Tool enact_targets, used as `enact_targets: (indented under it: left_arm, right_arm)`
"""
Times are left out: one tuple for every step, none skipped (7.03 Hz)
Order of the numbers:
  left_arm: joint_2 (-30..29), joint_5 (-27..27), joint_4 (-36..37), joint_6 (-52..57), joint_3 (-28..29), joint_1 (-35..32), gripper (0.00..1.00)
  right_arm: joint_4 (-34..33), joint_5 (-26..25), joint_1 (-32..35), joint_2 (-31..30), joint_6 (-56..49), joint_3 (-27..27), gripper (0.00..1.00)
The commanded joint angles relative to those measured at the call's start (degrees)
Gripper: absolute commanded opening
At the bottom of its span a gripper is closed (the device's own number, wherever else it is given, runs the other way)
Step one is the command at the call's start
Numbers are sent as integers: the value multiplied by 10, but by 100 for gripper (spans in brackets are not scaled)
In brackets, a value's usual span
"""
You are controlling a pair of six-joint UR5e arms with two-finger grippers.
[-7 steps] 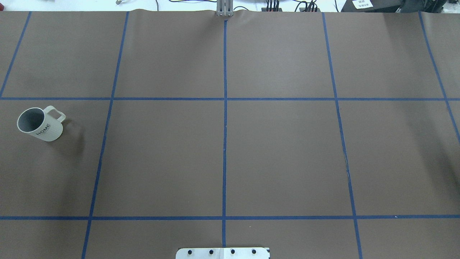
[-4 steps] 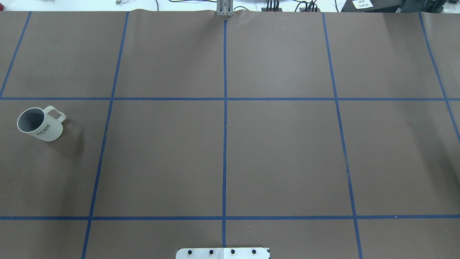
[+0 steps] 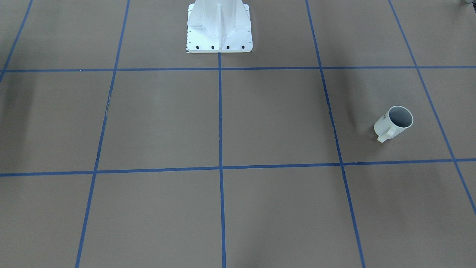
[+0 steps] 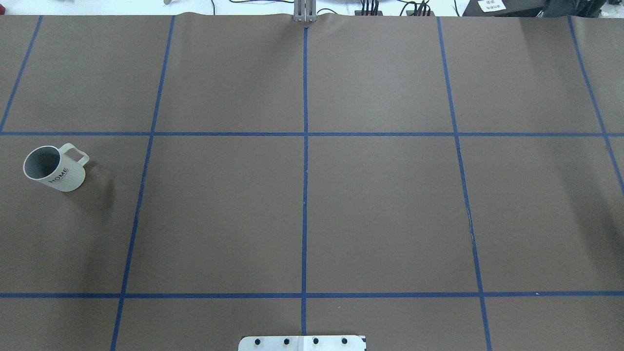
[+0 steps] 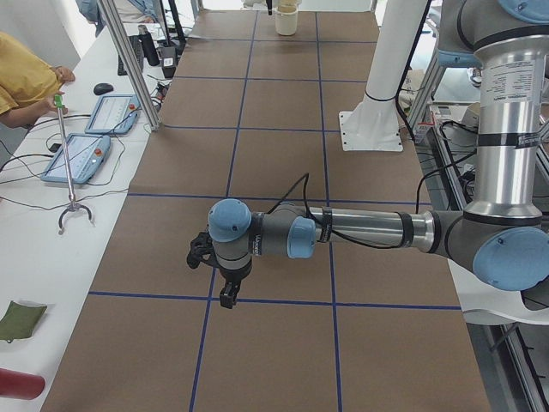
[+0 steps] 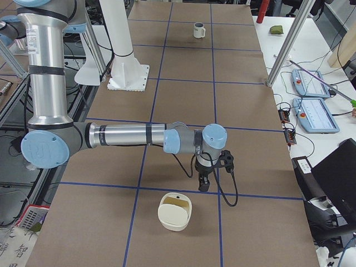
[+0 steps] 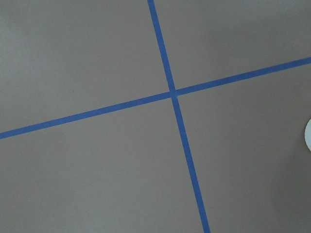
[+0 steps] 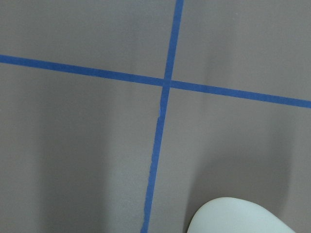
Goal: Left arm hands cup to right arm to dump lemon
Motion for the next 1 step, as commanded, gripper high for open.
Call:
enact_targets:
  left_arm:
    - [0, 0, 0, 0, -1, 0, 100]
  right_arm:
    - [0, -13, 0, -3, 0, 0, 100]
